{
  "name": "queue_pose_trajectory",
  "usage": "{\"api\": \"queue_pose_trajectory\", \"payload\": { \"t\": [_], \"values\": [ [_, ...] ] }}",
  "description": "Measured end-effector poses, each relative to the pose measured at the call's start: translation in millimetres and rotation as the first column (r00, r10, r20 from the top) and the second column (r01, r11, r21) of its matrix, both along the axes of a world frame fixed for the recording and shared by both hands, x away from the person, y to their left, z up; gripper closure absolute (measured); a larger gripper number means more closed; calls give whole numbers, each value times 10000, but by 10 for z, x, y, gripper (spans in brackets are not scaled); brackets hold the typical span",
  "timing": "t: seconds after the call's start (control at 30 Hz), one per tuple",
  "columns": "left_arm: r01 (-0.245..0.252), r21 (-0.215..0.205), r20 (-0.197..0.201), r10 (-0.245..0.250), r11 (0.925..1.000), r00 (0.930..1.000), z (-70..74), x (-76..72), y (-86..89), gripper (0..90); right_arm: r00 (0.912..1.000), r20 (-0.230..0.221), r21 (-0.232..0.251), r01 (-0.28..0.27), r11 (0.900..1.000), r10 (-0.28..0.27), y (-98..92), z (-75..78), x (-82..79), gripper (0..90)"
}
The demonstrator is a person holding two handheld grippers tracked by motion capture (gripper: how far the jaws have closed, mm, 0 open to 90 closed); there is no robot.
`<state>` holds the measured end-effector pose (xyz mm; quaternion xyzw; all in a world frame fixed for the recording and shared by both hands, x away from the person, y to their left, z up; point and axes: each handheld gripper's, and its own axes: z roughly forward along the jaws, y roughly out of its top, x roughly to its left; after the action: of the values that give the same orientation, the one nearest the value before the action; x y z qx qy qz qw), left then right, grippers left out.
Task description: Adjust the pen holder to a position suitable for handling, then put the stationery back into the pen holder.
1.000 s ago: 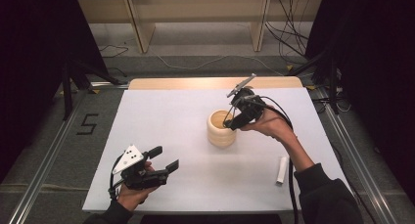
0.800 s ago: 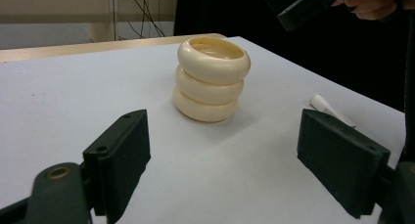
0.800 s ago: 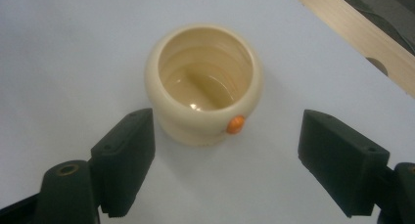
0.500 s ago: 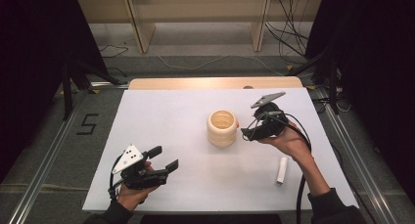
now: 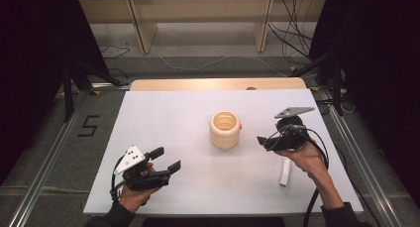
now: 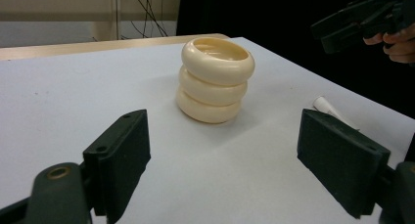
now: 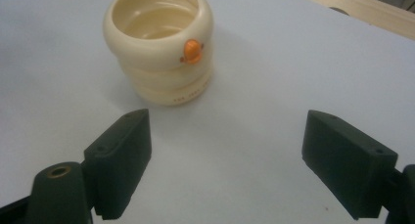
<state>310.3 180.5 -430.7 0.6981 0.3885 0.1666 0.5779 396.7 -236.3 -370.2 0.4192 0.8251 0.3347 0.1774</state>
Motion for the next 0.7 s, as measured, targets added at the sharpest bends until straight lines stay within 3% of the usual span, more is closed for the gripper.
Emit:
{"api": "queue_pose_trajectory", "payload": {
  "t": [0.7],
  "values": [
    [11, -23, 47, -11, 10000, 10000, 12, -20, 10, 191, 9943, -860, -270, 617, 9977, -638, -205, -322, -210, 177]
  ]
}}
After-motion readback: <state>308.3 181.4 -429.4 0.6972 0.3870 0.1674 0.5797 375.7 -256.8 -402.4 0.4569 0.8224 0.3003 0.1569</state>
